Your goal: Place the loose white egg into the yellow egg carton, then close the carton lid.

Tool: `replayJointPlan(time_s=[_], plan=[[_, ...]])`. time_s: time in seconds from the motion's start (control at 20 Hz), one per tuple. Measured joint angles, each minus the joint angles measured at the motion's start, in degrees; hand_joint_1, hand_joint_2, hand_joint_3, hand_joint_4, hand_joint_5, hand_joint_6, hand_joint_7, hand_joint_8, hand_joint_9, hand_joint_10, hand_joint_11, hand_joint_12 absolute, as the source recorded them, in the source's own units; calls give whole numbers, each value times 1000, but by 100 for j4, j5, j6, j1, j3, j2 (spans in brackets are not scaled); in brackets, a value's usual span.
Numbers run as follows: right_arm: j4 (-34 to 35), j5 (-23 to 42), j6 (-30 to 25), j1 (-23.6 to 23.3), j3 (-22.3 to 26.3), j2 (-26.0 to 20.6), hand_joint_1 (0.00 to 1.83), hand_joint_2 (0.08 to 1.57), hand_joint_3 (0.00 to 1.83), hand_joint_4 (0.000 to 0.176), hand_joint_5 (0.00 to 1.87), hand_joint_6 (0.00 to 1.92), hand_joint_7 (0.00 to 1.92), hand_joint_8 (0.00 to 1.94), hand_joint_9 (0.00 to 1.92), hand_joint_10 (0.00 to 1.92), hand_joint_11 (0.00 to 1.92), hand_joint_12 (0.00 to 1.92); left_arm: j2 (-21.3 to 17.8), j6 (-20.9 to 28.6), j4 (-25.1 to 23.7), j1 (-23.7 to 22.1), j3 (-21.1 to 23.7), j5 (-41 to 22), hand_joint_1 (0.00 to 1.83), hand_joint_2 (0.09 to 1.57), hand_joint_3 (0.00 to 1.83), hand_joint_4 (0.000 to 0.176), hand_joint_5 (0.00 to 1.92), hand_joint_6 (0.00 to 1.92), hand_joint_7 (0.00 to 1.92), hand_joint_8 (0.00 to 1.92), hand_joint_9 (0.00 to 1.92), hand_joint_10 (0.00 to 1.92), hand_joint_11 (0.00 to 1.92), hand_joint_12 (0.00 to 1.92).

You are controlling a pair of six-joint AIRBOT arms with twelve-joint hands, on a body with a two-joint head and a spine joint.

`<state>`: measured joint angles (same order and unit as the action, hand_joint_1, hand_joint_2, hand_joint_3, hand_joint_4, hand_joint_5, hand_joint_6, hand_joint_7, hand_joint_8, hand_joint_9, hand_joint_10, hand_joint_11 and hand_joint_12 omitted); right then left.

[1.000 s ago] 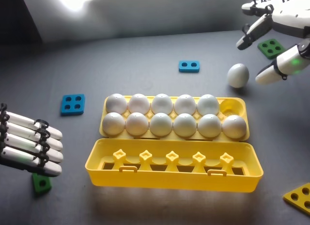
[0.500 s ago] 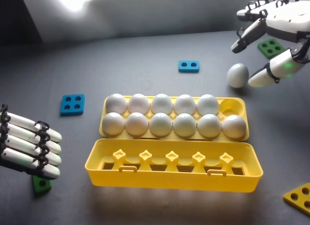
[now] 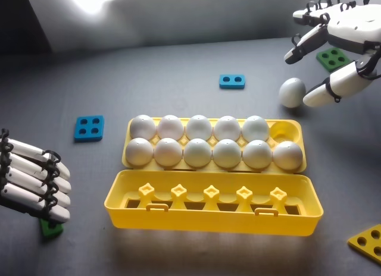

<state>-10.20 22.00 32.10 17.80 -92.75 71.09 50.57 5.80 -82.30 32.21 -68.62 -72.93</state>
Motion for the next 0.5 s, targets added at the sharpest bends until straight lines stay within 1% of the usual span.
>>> replayJointPlan(time_s=[0.1,0.15,0.2,0.25,0.4,0.5], plan=[[-13,15,0,33,-11,37,849,819,4,176,760,23,1,0,0,0,0,0,0,0,9,22,-7,4,0,1166,2,0,205,2,238,1,193,1,0,384],[-13,4,0,37,-13,57,858,820,5,176,775,28,13,5,0,0,0,0,0,0,-15,22,-7,4,0,1167,2,0,210,2,247,3,201,3,0,411],[-9,33,7,55,-46,92,862,826,7,176,761,20,18,7,0,0,0,0,0,2,-17,22,-7,0,0,1172,3,0,190,3,228,3,182,3,0,362],[-9,59,4,72,-63,107,892,819,3,176,780,26,33,11,0,0,0,0,0,0,-9,24,-15,-2,0,1167,0,0,203,5,240,6,197,7,0,408],[-7,81,7,96,-129,151,886,815,1,176,728,1,1,0,0,0,0,0,0,-2,-11,22,-31,0,0,1164,0,0,199,2,234,5,192,3,0,380],[-9,90,7,122,-133,160,896,817,2,176,728,1,0,0,0,0,0,0,0,0,-15,22,-31,2,0,1169,1,0,201,2,228,1,184,0,0,364]])
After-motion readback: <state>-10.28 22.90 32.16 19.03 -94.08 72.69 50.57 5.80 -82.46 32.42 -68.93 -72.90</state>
